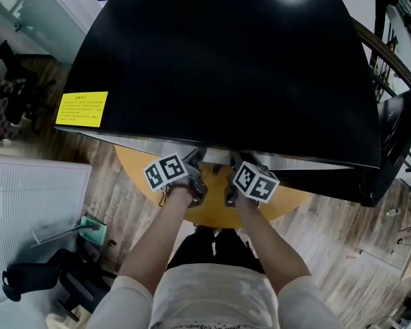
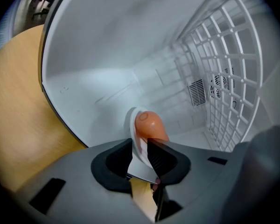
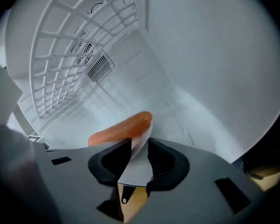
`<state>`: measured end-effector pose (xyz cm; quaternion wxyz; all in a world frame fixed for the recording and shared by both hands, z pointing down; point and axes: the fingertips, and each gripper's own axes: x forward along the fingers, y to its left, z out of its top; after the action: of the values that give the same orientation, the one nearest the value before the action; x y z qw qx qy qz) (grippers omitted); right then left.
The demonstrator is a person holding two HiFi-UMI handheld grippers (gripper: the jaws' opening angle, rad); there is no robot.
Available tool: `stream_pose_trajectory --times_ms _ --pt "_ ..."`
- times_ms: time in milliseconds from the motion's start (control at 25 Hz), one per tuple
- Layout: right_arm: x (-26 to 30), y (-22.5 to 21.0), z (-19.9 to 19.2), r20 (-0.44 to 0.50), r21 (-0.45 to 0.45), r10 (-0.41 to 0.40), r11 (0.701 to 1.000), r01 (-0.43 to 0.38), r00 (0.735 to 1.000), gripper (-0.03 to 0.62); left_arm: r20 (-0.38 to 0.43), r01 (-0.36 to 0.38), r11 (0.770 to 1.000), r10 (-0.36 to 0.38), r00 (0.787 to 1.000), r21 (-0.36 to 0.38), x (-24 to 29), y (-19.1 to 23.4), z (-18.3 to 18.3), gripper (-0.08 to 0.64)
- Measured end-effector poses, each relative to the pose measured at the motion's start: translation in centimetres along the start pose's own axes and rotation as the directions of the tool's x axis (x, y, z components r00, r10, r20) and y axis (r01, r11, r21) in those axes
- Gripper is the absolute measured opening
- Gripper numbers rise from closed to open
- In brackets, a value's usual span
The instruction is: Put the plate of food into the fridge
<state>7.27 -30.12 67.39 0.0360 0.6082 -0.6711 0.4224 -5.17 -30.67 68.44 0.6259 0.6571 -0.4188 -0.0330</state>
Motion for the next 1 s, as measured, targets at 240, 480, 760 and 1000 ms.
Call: stream_pose_trajectory --times_ms 240,480,760,1000 --pt "-0.5 -0.7 0.0 0.018 -0.033 -0.048 0.998 0.049 0.999 0.132 0.003 -0.002 1.0 0.002 1.0 -0.006 -0.6 0.7 -0.4 0.103" --pt "-1.6 -1.1 -0.4 0.022 -0.007 -0.027 1.0 0.027 0.999 0.135 0.021 0.017 1.0 -0.017 1.0 -0.018 -1.3 0.6 -0.8 0.106" --pt "-4.1 -0.3 -0.2 0.033 -0.066 0.005 0.998 -0.003 0.999 0.133 0.027 0.013 0.996 -0.016 1.0 0.085 -3.3 -0.6 -1.1 0.106" --pt "-6.7 2.0 -0.2 0.043 -0.07 0.085 0.994 -0.082 0.995 0.124 0.008 0.052 0.983 -0.054 0.999 0.177 -5.6 -3.1 -2.7 0.104"
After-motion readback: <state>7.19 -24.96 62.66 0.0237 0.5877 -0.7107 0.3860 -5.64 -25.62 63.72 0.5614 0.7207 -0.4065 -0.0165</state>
